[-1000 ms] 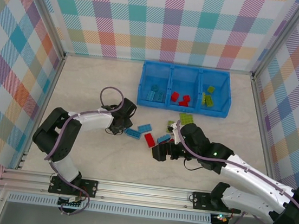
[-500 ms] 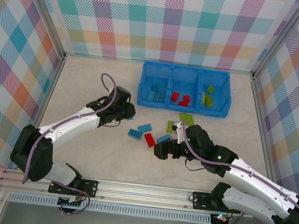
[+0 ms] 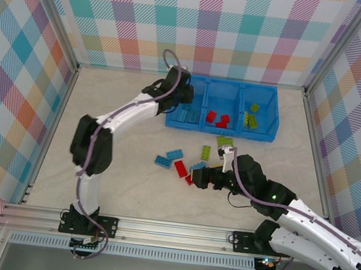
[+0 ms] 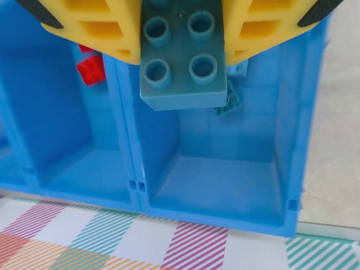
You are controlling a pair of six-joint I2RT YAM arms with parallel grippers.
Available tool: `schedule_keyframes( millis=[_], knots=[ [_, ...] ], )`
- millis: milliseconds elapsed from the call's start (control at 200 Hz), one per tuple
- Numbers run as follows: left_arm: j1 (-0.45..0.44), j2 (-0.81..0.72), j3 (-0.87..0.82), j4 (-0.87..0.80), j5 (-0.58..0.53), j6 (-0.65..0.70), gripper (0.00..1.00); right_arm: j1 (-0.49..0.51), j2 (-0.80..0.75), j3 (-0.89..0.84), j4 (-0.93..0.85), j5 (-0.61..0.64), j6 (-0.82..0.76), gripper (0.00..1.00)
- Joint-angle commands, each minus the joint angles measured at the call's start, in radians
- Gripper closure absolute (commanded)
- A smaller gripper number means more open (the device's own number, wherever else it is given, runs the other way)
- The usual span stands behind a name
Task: Sort the legos into containers by color
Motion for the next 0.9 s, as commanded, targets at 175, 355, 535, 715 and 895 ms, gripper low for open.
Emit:
schedule_keyframes(
  millis=[175,355,535,715,895],
  knots=[
    [0.000,0.172,0.268,-0.166,-0.048,-0.008,0.46,0.006,-0.084,0.005,-0.142,0.016,0.065,0.00],
    [-0.001,0.025,0.167,-0.139,0.045,-0.051,0.32,0.006,-0.049,0.018,-0.178,0.005,0.054,0.00],
    [-0.036,-0.364,-0.253,0.125,0.152,-0.039,0.15,0.007,0.080,0.054,-0.226,0.047,0.039,0.00],
    [-0.154,-0.710,-0.526,0.061,0.178,0.257,0.00,0.009,0.212,0.056,-0.222,0.122,-0.006,0.00],
    [-0.344,-0.962,-0.660,-0.289,0.202,0.639,0.00,0.009,0.340,0.076,-0.212,0.159,-0.226,0.06]
  ],
)
